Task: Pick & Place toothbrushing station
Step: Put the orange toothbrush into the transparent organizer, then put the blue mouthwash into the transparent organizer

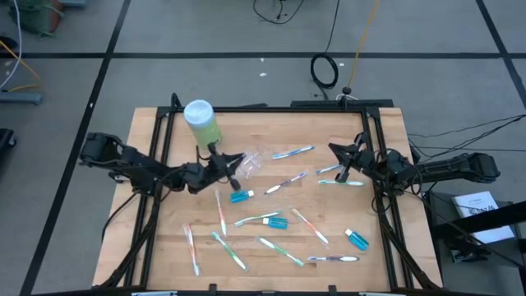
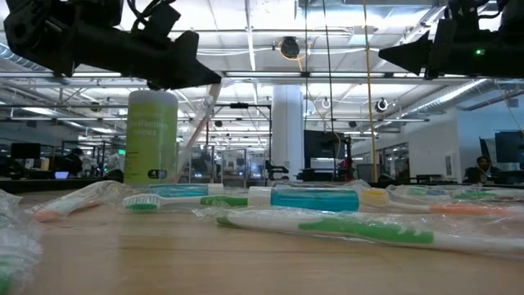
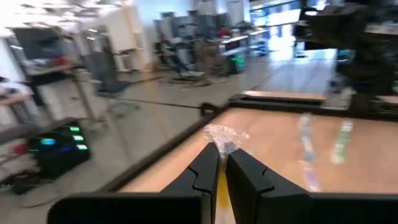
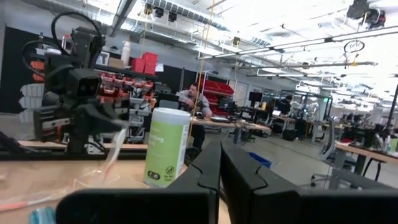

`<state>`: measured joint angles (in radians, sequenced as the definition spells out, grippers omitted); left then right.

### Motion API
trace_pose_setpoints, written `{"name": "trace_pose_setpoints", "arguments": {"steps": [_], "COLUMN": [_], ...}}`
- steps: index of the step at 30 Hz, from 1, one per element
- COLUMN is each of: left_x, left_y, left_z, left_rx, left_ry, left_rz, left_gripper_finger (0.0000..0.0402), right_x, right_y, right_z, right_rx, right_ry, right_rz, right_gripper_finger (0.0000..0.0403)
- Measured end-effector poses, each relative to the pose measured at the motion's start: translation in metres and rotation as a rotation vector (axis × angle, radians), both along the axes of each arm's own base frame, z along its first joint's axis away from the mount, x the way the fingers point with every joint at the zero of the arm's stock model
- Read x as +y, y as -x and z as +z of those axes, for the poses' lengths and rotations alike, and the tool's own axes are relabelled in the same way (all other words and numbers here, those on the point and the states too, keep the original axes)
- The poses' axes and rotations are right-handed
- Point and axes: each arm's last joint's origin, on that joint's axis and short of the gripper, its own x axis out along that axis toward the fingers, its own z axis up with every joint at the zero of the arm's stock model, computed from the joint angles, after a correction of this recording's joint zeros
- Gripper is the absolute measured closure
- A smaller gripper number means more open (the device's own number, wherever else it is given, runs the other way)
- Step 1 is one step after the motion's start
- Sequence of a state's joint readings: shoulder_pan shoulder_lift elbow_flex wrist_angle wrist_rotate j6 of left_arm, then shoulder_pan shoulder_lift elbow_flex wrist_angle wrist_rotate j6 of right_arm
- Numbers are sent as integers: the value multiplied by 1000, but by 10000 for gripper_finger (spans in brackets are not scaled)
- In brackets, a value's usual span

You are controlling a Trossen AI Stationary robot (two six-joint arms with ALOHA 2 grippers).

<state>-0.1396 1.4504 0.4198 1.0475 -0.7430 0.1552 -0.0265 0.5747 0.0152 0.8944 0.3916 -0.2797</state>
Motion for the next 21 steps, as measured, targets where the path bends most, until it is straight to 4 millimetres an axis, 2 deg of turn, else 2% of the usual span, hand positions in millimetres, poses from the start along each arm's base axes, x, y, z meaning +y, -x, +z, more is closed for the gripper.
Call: {"name": "trace_pose_setpoints", "arguments": {"steps": [6, 16, 21], "left_x": [-8, -17, -23], "left_y": [6, 20, 28], "left_z": [2, 17, 25], "left_rx": [60, 32, 24], "left_ry": [-39, -17, -14], "left_rz": [65, 151, 188], "left_gripper_finger": [364, 269, 243], "right_x": [0, 0, 0], "right_y": [-1, -1, -1], "right_z": [-2, -4, -5], "right_rx": [4, 6, 14], "right_ry": [-29, -78, -79], "right_rz": [9, 24, 24], "right_gripper_finger": [399, 399, 399]}}
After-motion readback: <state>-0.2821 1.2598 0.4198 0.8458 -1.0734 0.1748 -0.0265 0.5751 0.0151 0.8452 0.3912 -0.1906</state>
